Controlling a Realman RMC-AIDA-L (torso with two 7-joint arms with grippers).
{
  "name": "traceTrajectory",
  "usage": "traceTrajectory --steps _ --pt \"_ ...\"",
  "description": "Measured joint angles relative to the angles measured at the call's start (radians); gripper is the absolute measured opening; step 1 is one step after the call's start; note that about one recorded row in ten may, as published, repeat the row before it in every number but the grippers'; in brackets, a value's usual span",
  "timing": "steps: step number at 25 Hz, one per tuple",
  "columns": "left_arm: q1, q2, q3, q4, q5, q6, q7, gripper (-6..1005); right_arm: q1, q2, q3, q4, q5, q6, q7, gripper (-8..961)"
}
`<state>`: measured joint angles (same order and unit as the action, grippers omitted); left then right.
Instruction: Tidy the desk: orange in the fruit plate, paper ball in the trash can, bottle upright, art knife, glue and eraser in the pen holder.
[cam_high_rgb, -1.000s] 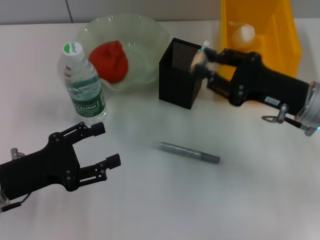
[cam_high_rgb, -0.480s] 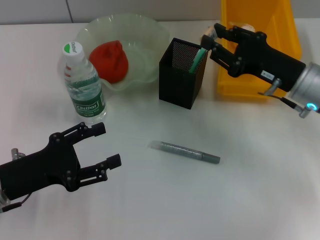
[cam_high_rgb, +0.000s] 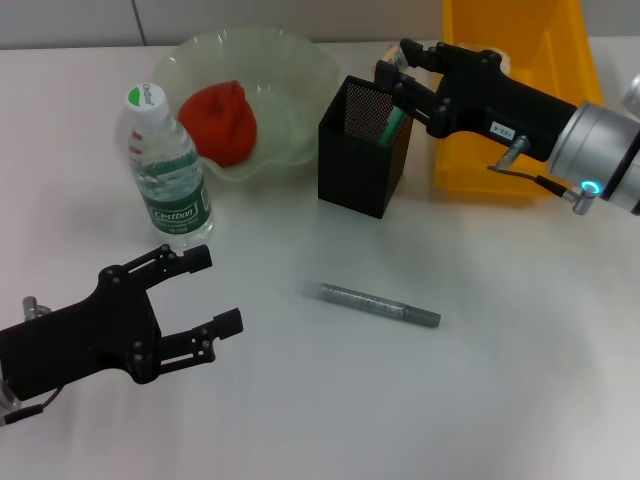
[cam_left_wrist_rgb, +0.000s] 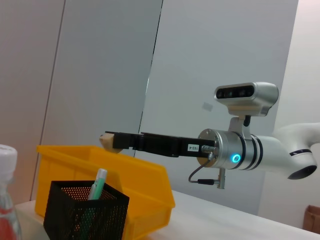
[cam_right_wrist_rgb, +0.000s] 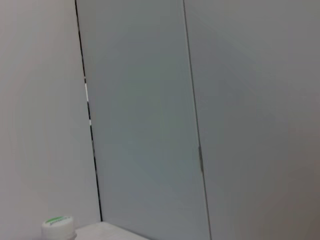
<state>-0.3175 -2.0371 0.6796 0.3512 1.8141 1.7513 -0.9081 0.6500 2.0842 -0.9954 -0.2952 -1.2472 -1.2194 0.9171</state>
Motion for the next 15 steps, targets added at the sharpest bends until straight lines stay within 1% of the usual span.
traceTrajectory --steps 4,9,15 --pt "0.000 0.001 0.000 0.000 -0.001 0.001 0.000 840 0.008 0.000 -0.007 0.001 0.000 0.021 0.010 387" --pt "0.000 0.001 0.000 0.015 -0.002 0.004 -0.004 840 0.009 0.001 -0.007 0.000 0.000 0.022 0.011 430" --pt "0.000 0.001 0.000 0.023 -0.001 0.008 -0.008 840 0.008 0.000 -0.008 -0.003 0.003 0.021 0.018 633"
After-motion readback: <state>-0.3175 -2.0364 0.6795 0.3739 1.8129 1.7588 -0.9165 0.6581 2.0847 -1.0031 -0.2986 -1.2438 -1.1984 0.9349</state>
